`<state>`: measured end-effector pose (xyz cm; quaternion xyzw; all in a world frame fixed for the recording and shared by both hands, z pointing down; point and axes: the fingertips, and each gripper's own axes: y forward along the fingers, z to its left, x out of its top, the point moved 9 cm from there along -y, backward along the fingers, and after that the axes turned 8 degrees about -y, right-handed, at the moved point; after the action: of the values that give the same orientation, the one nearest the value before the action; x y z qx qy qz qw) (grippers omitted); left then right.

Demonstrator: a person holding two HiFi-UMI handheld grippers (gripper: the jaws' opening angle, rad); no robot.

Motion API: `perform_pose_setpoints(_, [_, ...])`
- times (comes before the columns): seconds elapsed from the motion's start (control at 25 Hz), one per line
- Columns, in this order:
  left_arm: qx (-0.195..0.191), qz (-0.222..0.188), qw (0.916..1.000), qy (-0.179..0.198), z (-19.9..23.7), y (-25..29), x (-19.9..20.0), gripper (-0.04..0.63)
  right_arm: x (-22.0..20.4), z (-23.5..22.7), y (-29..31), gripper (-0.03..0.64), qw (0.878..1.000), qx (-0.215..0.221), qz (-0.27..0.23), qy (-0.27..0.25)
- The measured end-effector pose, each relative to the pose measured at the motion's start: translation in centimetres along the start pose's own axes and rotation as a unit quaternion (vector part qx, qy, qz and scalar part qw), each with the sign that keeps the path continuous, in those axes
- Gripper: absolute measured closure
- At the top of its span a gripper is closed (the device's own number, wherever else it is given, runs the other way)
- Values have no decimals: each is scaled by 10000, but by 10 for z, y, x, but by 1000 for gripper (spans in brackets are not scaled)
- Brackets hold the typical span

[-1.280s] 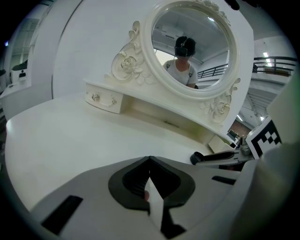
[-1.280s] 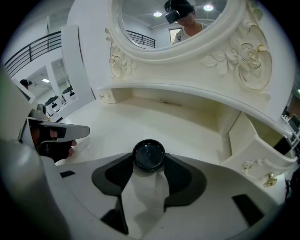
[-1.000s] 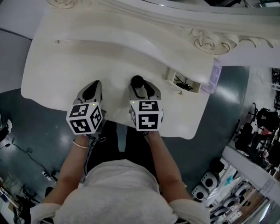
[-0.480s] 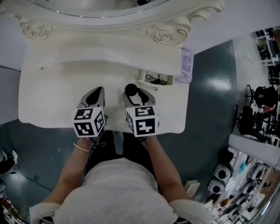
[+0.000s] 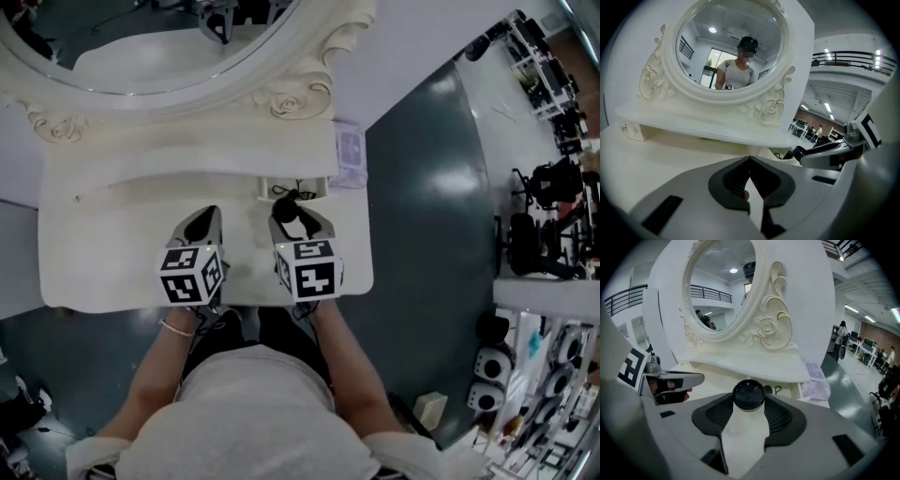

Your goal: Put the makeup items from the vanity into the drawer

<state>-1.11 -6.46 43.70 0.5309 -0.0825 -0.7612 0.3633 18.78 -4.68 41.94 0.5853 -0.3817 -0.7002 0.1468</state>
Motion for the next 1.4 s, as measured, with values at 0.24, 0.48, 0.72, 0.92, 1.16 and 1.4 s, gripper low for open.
perform_pose_setpoints(0.24, [-148,50,9999,46,-22,15,2,592,-3,-34,-11,402,9995,-256,150,133])
perform_pose_setpoints(0.48, [-206,75,9997,44,-37,27,1,592,0,-44,-8,402,9995,-58,288,-87])
perform_pose_setpoints(0.72, [-116,98,9999,14,-39,36,2,592,9,-35,1,402,9982,209,392,-401])
perform_pose_setpoints(0.92, [-39,132,9999,-6,-39,41,4,592,10,-40,7,402,9975,276,489,-421])
perform_pose_setpoints(1.16, [-1,179,9998,19,-38,49,9,592,8,-59,11,402,9974,156,649,-253])
perform_pose_setpoints(1.4, [-16,229,9997,42,-41,58,18,592,14,-70,12,402,9951,209,947,-210])
